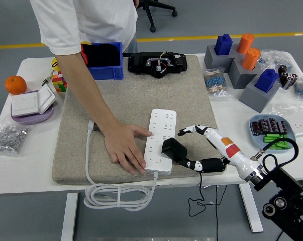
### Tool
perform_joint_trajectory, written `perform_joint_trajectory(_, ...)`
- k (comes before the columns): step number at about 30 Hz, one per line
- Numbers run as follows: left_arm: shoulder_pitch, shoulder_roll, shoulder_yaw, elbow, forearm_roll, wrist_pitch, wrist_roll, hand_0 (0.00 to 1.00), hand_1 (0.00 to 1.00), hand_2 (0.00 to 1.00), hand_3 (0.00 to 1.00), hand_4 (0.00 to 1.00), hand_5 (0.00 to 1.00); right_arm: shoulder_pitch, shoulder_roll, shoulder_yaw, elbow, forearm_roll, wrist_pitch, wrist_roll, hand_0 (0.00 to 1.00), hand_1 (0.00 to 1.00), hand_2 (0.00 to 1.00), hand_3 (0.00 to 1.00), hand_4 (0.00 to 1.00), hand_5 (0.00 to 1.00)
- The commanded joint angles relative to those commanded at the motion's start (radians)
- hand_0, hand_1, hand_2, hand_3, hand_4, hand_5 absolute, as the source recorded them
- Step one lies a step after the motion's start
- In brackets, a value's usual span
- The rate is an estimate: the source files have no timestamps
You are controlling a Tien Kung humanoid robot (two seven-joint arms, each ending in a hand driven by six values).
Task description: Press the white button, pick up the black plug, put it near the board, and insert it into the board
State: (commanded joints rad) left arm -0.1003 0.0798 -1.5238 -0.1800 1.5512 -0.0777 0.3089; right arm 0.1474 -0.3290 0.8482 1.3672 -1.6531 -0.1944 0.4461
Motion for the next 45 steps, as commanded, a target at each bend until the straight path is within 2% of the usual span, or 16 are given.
perform_joint_trajectory(2, 0.0, 0.0, 0.001, 0.0, 0.0, 0.0, 0.0, 0.709, 0.695, 0.668, 0.715, 0.717, 0.301, -0.002, -0.005, -0.007, -0.008, 0.013, 0.013, 0.015, 0.934, 0.867, 0.806, 0.755, 0.859, 0.568)
perform_joint_trajectory(3, 0.0, 0.0, 0.001, 0.0, 0.001, 0.0, 0.0, 0.71, 0.695, 0.668, 0.716, 0.717, 0.302, -0.002, -0.006, -0.009, -0.013, 0.017, 0.018, 0.021, 0.954, 0.877, 0.822, 0.771, 0.798, 0.655)
perform_joint_trajectory(8, -0.001, 0.002, 0.004, 0.0, 0.001, -0.001, 0.001, 0.71, 0.695, 0.668, 0.716, 0.717, 0.302, 0.007, 0.001, -0.018, -0.046, 0.016, 0.026, 0.035, 0.954, 0.877, 0.822, 0.771, 0.798, 0.655)
perform_joint_trajectory(9, -0.001, 0.002, 0.004, 0.0, 0.002, -0.001, 0.001, 0.71, 0.695, 0.668, 0.714, 0.718, 0.302, 0.008, 0.003, -0.019, -0.051, 0.013, 0.026, 0.035, 0.959, 0.881, 0.829, 0.775, 0.768, 0.683)
perform_joint_trajectory(22, 0.002, 0.002, 0.001, 0.0, 0.008, -0.002, 0.002, 0.71, 0.695, 0.668, 0.715, 0.718, 0.302, 0.029, 0.017, -0.04, -0.115, 0.003, 0.031, 0.029, 0.961, 0.879, 0.826, 0.775, 0.757, 0.676)
perform_joint_trajectory(45, 0.003, -0.002, 0.0, 0.0, 0.002, -0.001, 0.0, 0.709, 0.695, 0.668, 0.715, 0.718, 0.302, 0.057, 0.029, -0.076, -0.093, 0.0, 0.038, 0.019, 0.956, 0.871, 0.815, 0.764, 0.757, 0.665)
